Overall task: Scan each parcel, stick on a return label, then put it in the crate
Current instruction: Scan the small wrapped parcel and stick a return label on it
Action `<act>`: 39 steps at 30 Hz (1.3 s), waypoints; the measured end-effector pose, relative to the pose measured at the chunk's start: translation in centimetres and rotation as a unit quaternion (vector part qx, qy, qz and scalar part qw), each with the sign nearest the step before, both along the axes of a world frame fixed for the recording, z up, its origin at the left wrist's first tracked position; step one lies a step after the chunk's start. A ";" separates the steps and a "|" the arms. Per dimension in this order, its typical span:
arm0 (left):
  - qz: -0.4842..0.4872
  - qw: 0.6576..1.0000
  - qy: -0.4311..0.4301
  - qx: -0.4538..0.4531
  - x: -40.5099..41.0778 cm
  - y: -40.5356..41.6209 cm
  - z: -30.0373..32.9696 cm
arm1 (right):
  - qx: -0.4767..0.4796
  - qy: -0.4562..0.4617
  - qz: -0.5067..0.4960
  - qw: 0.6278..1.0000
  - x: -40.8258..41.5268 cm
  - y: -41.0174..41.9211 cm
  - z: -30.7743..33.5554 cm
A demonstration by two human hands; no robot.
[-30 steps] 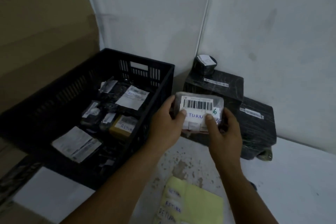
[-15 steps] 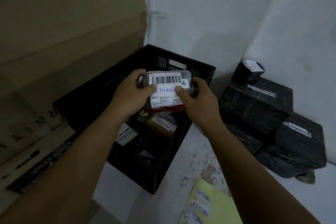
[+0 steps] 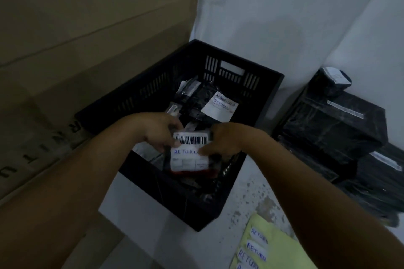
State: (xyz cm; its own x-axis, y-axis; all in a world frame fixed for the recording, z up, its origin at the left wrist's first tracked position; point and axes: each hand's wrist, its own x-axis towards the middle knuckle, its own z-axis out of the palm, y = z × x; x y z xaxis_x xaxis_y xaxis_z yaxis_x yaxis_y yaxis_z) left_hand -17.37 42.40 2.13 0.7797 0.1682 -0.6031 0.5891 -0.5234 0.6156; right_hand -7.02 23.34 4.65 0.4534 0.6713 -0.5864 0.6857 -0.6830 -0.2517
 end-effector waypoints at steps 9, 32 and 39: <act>-0.115 0.987 0.110 0.001 2.1 -0.8 -1.9 | -0.126 -0.058 0.110 0.984 -1.1 1.2 -1.6; -0.068 0.958 -0.258 0.106 7.2 -8.0 1.2 | 0.439 -0.278 -0.187 0.834 0.7 -8.4 -2.3; 0.025 0.914 -0.403 0.036 13.3 -14.7 3.5 | 0.481 -0.277 -0.362 0.749 5.8 -15.8 -1.1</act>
State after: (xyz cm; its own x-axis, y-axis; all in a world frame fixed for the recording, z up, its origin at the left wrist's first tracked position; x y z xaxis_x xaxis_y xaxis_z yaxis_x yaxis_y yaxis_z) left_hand -4.09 27.73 5.64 0.9561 0.2332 0.1776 -0.0155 -0.5648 0.8251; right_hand -1.23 7.51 3.50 0.8972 0.1230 0.4241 0.4051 -0.6113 -0.6798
